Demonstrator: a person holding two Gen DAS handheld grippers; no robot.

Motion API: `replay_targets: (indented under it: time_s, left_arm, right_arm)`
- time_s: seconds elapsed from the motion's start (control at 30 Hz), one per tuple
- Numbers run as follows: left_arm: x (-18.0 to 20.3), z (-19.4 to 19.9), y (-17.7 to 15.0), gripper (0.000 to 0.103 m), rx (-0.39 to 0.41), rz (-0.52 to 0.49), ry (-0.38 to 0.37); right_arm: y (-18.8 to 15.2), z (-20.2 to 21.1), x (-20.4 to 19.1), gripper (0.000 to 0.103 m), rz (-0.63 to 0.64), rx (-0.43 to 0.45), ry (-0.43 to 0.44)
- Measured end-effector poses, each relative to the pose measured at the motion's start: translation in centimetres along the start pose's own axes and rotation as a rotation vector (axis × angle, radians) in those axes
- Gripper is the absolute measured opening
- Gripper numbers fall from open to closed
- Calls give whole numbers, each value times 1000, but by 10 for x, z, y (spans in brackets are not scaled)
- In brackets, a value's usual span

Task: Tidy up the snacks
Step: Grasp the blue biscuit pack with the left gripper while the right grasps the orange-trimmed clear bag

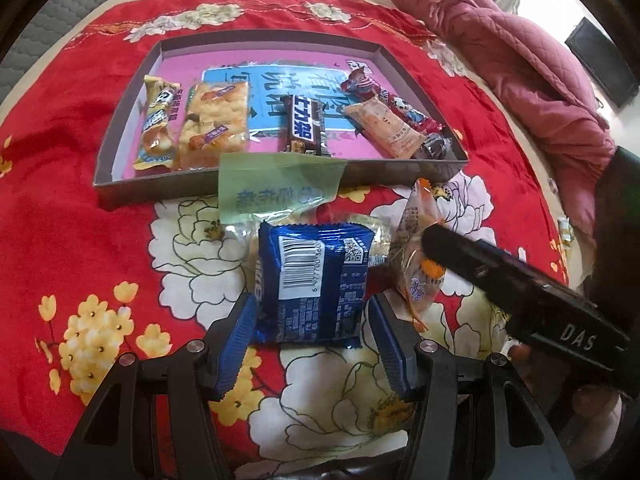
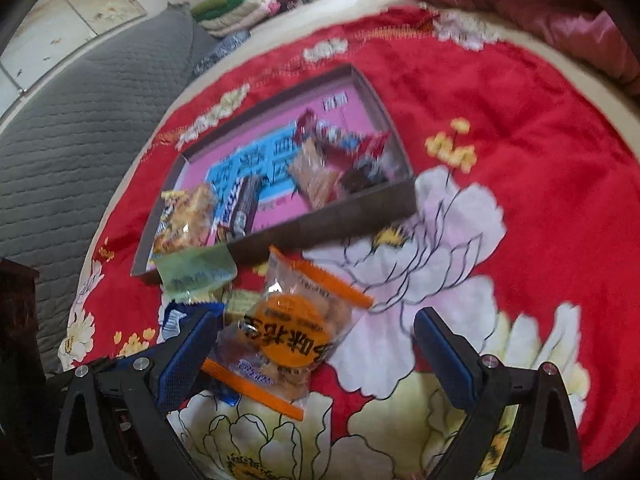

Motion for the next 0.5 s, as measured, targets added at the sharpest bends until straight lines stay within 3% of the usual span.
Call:
replay_targets:
  time_s: [0.33,0.5]
  left_arm:
    - [0,-13,1,64,-4,5,20]
    - [2,-19,2,65,-11,0,33]
  right_arm:
    - [2,-21,2,98,-79,-70,28]
    - [3,-27,-7,80,-38,-74,44]
Point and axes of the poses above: each gripper's, at about its wrist camera, not at the fingertips, and z roughly against the way its jaws point, x to its right, y to its top, the point moved 1 cm from there along -z, roughly the way its jaws point
